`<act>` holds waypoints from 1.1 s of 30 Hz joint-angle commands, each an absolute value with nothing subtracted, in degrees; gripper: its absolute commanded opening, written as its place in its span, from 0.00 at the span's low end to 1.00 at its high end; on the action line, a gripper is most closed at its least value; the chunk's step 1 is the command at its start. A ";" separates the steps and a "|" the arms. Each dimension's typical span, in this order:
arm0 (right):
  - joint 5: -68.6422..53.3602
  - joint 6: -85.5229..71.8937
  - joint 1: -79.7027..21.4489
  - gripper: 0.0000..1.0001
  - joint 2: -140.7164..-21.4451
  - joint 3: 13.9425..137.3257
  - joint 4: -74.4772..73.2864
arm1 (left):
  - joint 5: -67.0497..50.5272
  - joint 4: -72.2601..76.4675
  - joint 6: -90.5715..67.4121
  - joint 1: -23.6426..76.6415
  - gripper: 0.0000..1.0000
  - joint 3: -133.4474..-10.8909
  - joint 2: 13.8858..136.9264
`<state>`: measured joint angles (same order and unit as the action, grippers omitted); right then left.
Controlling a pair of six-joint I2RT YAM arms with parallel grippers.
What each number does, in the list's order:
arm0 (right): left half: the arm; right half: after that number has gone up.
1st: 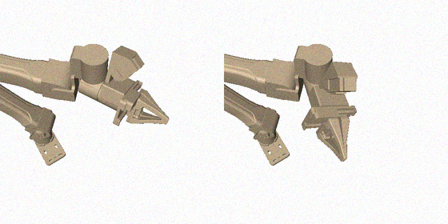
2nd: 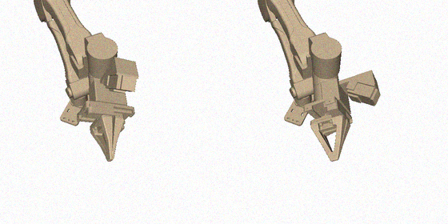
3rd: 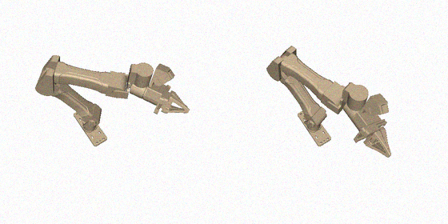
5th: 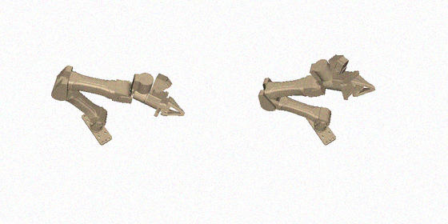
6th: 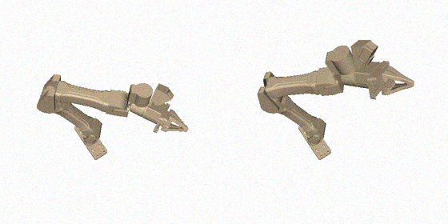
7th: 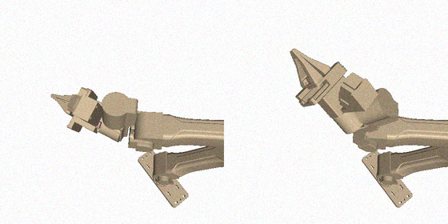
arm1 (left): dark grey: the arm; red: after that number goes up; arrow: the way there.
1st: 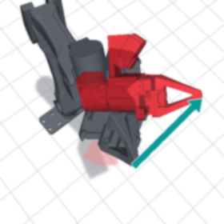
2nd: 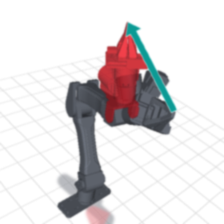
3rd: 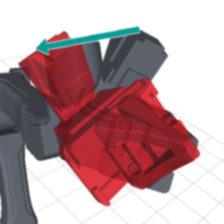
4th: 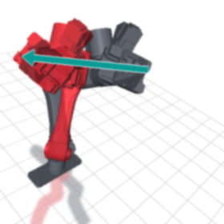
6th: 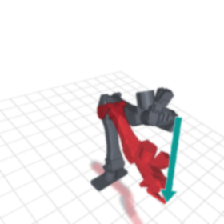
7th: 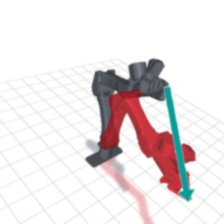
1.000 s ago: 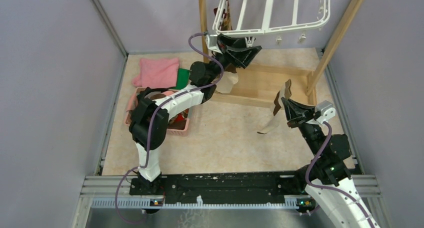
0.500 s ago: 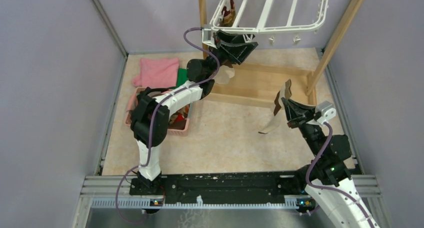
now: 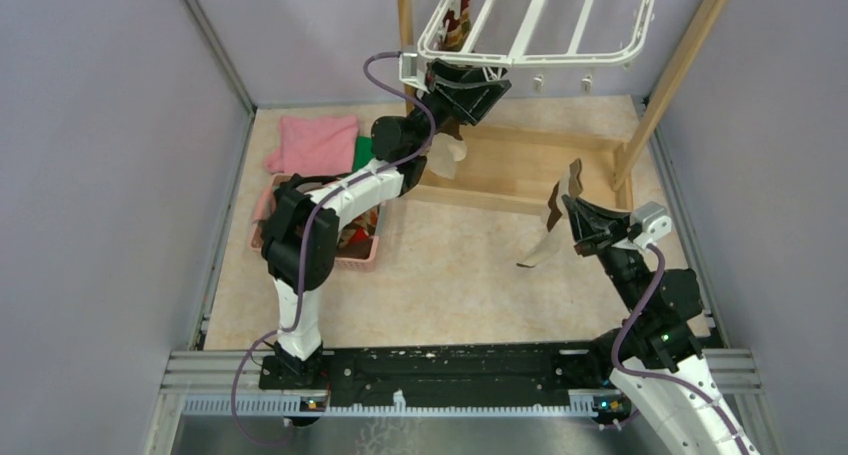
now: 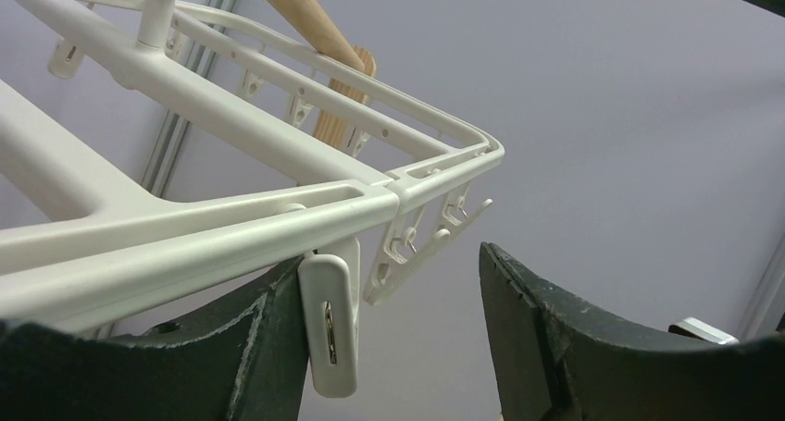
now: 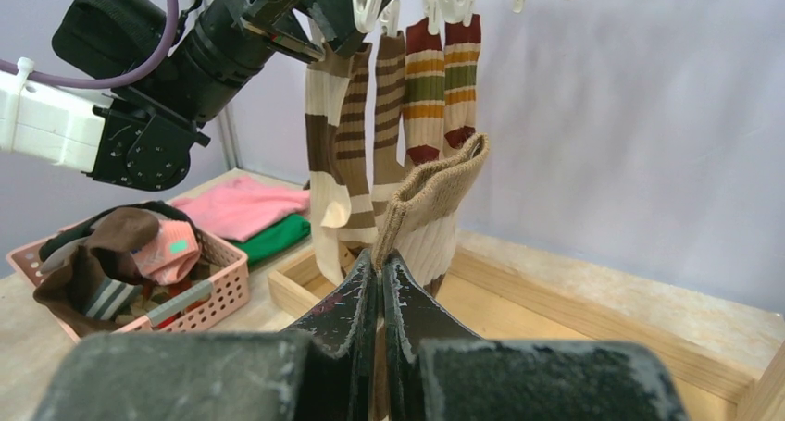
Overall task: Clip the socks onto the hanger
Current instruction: Clamp the sock onto the hanger.
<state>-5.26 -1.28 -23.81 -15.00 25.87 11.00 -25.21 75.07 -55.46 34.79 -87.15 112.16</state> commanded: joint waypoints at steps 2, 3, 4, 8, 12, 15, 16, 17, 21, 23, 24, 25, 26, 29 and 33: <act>-5.83 -1.85 -23.34 0.00 -14.32 25.63 12.65 | -24.37 77.81 -57.19 34.22 0.68 -87.89 112.05; -5.80 -1.85 -23.35 0.00 -14.28 25.58 12.66 | -24.35 77.31 -56.61 34.24 0.68 -87.64 111.71; -5.88 -1.98 -23.31 0.00 -14.25 25.50 12.66 | -24.24 76.63 -55.82 34.21 0.68 -87.30 111.35; -6.21 -1.98 -23.29 0.00 -14.49 25.50 12.66 | -23.76 73.08 -51.53 34.21 0.74 -85.06 109.21; -6.54 -2.07 -23.29 0.00 -14.80 25.58 12.66 | -23.46 70.91 -47.33 34.11 0.78 -81.89 107.35; -6.83 -1.98 -23.28 0.00 -14.97 25.80 12.57 | -25.25 72.78 -45.86 33.57 0.85 -79.81 106.68; -6.89 -1.98 -23.29 0.00 -15.10 25.76 12.52 | -25.78 73.98 -45.63 33.43 0.87 -79.07 106.70; -6.98 -1.94 -23.29 0.00 -15.18 25.83 12.49 | -26.48 74.65 -45.46 33.11 0.89 -78.48 106.60; -7.34 -1.87 -23.29 0.00 -15.60 26.10 12.39 | -29.17 75.36 -44.32 32.17 0.93 -77.05 106.34; -7.65 -1.85 -23.29 0.00 -15.88 26.10 12.39 | -30.56 75.98 -43.22 31.88 0.95 -76.22 106.14; -7.91 -1.85 -23.29 0.00 -16.21 26.27 12.39 | -31.30 76.04 -42.64 31.79 0.96 -75.83 105.98; -8.32 -1.85 -23.29 0.00 -16.52 26.39 12.39 | -31.91 75.92 -42.01 31.71 0.97 -75.51 105.80; -8.77 -1.87 -23.25 0.00 -16.90 26.61 12.39 | -32.40 75.69 -41.47 31.60 0.97 -75.03 105.67; -10.14 -1.84 -23.29 0.00 -17.88 26.94 12.58 | -32.95 74.73 -39.52 31.39 0.97 -73.35 104.81; -12.21 -1.85 -23.27 0.00 -19.14 27.56 13.01 | -34.12 73.92 -37.12 31.24 0.98 -70.29 103.43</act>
